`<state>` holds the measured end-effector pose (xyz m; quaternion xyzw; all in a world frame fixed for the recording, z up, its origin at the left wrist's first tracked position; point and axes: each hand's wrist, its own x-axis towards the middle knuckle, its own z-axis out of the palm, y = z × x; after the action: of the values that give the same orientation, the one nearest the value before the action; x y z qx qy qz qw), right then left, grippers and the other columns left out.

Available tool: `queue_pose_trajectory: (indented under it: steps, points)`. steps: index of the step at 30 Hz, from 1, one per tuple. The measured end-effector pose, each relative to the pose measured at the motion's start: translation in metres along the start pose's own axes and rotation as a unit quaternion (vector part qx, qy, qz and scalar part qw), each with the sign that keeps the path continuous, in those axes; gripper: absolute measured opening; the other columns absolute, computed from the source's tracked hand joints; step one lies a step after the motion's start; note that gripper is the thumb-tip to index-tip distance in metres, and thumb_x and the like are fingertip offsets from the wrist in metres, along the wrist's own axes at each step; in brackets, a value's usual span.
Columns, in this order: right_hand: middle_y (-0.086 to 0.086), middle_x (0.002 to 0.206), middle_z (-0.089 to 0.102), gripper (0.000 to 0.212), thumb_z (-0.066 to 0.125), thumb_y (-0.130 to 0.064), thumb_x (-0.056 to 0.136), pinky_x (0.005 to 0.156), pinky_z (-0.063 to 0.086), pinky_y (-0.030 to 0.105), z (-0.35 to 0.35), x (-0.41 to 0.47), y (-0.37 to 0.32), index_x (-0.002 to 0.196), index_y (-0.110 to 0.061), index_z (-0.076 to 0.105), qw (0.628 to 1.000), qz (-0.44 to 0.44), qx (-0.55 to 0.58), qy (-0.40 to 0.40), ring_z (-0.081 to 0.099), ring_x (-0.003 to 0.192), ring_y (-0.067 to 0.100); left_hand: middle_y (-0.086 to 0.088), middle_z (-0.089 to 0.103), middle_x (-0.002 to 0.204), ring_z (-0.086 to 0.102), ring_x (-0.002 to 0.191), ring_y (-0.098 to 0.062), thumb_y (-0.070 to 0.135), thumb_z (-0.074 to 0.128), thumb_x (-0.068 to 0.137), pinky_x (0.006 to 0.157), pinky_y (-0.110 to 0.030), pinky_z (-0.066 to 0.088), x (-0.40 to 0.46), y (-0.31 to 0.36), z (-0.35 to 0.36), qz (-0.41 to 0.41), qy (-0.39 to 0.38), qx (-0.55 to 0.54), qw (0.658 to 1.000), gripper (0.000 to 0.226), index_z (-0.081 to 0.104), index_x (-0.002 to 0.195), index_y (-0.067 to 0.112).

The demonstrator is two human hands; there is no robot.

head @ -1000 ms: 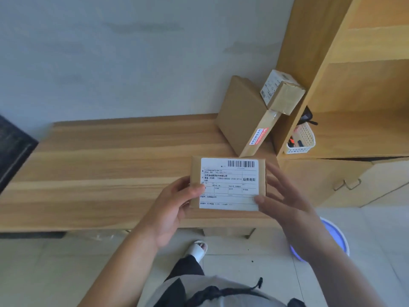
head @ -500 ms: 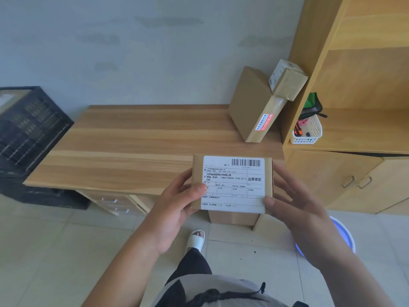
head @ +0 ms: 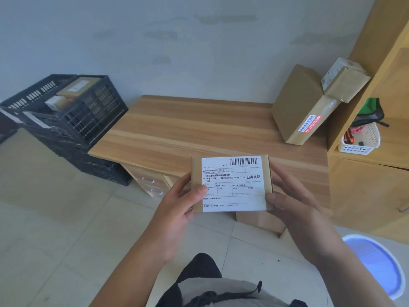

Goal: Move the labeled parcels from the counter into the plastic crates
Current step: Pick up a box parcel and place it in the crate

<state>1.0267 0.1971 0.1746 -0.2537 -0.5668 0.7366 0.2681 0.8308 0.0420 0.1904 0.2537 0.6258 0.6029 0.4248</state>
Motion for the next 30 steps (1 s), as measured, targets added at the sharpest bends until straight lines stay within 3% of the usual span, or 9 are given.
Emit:
queue_pose_trajectory:
  steps: [3,7,14,17,20,24,30]
  points:
    - [-0.006,0.145,0.063,0.070,0.067,-0.032,0.075,0.114,0.039,0.064,0.013,0.010,0.002,0.143,-0.046,0.059,0.999,0.013,-0.006,-0.040,0.065,0.128,0.024,-0.001,0.072,0.133,0.067,0.125,-0.019,0.044,0.074,0.077,0.099,-0.033,0.056,-0.011,0.002,-0.014,0.001,0.016,0.001,1.000,0.073,0.057,0.145,0.025]
    - [-0.006,0.142,0.066,0.067,0.056,-0.014,0.080,0.110,0.042,0.064,0.037,0.021,0.005,0.139,-0.044,0.063,0.996,0.021,0.003,-0.084,0.068,0.123,0.022,-0.003,0.070,0.136,0.065,0.128,-0.021,0.044,0.074,0.080,0.110,-0.042,0.046,-0.028,0.003,-0.036,-0.011,0.061,-0.014,0.998,0.074,0.054,0.148,0.023]
    - [-0.004,0.136,0.069,0.066,0.065,-0.017,0.075,0.103,0.049,0.051,0.100,0.034,0.020,0.135,-0.045,0.066,0.986,0.069,0.007,-0.151,0.064,0.128,0.023,-0.001,0.073,0.130,0.069,0.122,-0.019,0.040,0.067,0.086,0.107,-0.043,0.048,-0.068,0.000,-0.089,-0.026,0.153,-0.033,0.987,0.064,0.054,0.147,0.024]
    - [-0.001,0.139,0.067,0.066,0.071,-0.016,0.075,0.099,0.051,0.046,0.139,0.033,0.025,0.134,-0.046,0.067,0.978,0.096,0.012,-0.184,0.061,0.132,0.022,-0.003,0.075,0.126,0.070,0.119,-0.021,0.036,0.071,0.087,0.104,-0.040,0.050,-0.092,0.000,-0.116,-0.032,0.187,-0.054,0.980,0.061,0.055,0.145,0.023]
    - [0.000,0.142,0.065,0.072,0.083,-0.027,0.070,0.106,0.048,0.055,0.179,0.028,0.027,0.137,-0.046,0.064,0.971,0.106,0.005,-0.213,0.063,0.130,0.026,-0.004,0.076,0.124,0.072,0.116,-0.021,0.032,0.079,0.085,0.100,-0.036,0.052,-0.117,0.000,-0.144,-0.028,0.210,-0.071,0.975,0.063,0.057,0.143,0.021]
    - [0.002,0.141,0.065,0.075,0.079,-0.024,0.066,0.105,0.048,0.057,0.237,0.024,0.028,0.138,-0.041,0.064,0.962,0.109,-0.003,-0.250,0.068,0.122,0.031,-0.007,0.075,0.125,0.071,0.117,-0.024,0.035,0.068,0.082,0.102,-0.040,0.052,-0.154,-0.003,-0.193,-0.015,0.249,-0.100,0.963,0.063,0.058,0.143,0.021]
    - [-0.001,0.129,0.071,0.069,0.065,-0.008,0.072,0.089,0.055,0.041,0.352,0.014,0.046,0.128,-0.047,0.069,0.937,0.124,-0.031,-0.325,0.073,0.110,0.026,-0.007,0.075,0.126,0.071,0.118,-0.026,0.046,0.078,0.070,0.106,-0.045,0.051,-0.223,-0.010,-0.277,0.014,0.315,-0.119,0.941,0.078,0.059,0.142,0.023]
